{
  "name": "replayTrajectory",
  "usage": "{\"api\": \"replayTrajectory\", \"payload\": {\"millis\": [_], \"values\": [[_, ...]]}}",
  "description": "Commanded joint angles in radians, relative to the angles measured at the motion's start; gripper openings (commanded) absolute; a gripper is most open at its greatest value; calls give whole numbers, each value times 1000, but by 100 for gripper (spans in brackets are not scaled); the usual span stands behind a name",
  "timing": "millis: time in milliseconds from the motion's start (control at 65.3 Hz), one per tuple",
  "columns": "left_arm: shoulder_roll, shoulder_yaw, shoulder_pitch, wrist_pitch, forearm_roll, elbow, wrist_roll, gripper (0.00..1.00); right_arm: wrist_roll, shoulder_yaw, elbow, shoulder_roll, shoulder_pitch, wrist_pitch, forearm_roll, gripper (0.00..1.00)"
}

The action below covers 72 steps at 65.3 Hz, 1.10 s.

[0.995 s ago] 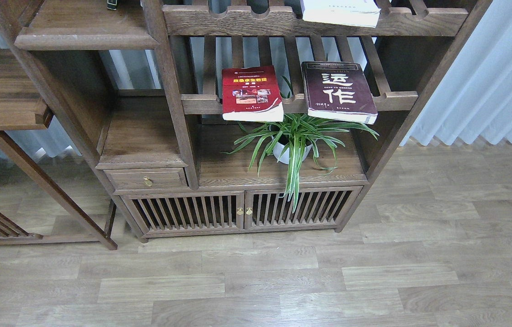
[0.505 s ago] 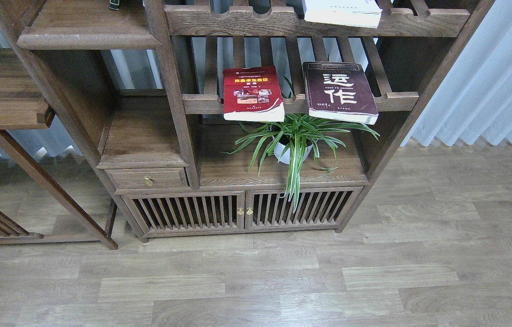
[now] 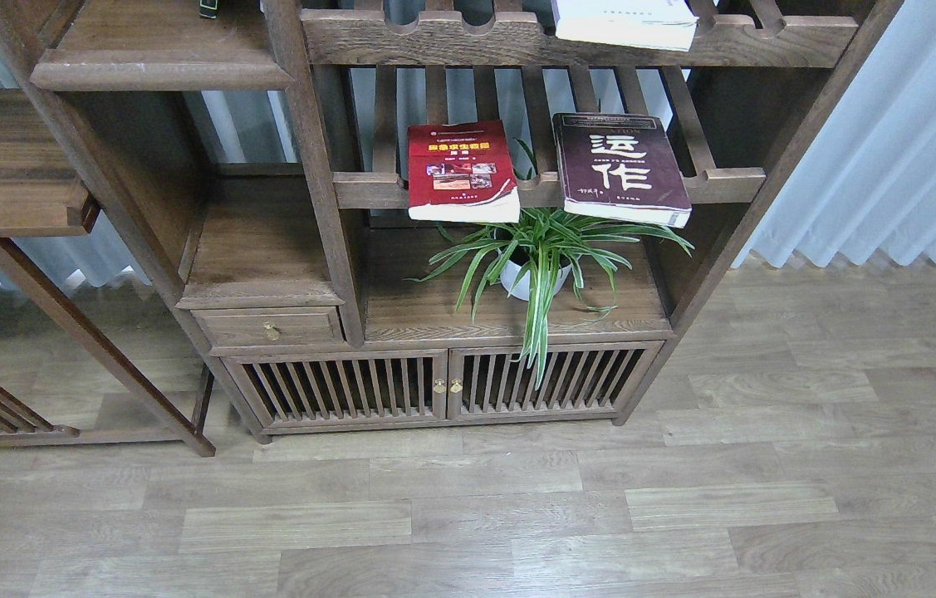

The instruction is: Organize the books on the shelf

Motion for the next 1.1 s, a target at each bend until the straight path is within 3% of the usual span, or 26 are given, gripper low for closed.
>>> {"api": "replayTrajectory", "payload": {"millis": [0, 1087], "values": [[0, 0, 0, 0, 0, 95, 0, 100, 0, 0, 0, 0, 0, 0, 0, 99], [0, 0, 0, 0, 0, 95, -1, 100, 0, 0, 0, 0, 0, 0, 0, 99]]}}
